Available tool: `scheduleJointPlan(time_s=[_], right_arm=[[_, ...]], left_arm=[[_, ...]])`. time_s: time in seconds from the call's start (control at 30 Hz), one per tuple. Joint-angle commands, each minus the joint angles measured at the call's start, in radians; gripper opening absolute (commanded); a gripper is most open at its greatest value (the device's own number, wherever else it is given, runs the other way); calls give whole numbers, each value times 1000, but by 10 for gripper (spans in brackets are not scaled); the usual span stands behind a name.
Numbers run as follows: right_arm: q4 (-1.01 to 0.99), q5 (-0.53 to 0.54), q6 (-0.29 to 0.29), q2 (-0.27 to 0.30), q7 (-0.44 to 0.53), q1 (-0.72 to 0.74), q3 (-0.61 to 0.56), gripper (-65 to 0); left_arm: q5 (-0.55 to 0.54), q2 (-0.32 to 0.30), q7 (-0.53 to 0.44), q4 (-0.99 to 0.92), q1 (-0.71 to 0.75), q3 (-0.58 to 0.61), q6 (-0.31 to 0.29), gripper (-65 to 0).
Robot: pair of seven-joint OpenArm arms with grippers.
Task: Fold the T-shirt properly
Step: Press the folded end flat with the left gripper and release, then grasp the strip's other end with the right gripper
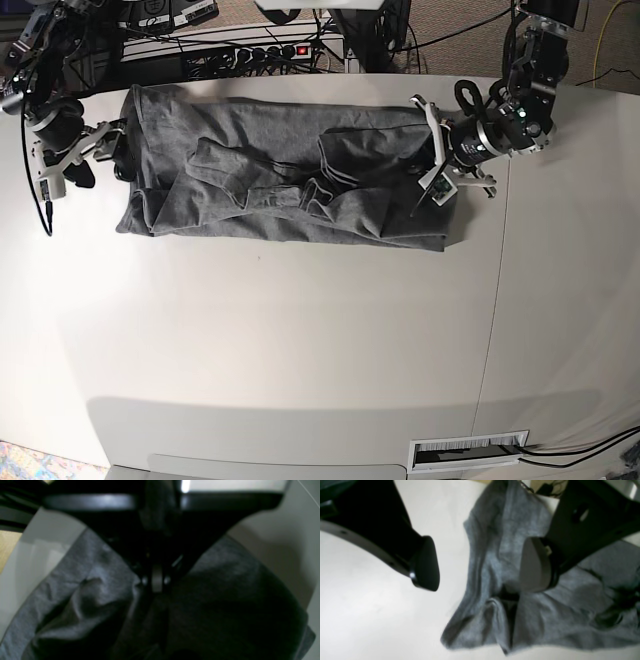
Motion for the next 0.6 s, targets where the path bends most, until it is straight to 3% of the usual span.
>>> scheduleJointPlan(time_s=[0.0, 0.27, 0.57], right_arm=[[13, 17, 1, 11, 26, 14, 7, -146], [-148, 86, 1, -5, 15, 42, -38, -146], [-282, 175, 1, -15, -77, 121, -66, -146]], left_arm=[[-10, -6, 12, 7, -2, 0, -3, -650], [-21, -6, 13, 7, -2, 0, -3, -650], [-21, -6, 11, 7, -2, 0, -4, -650]])
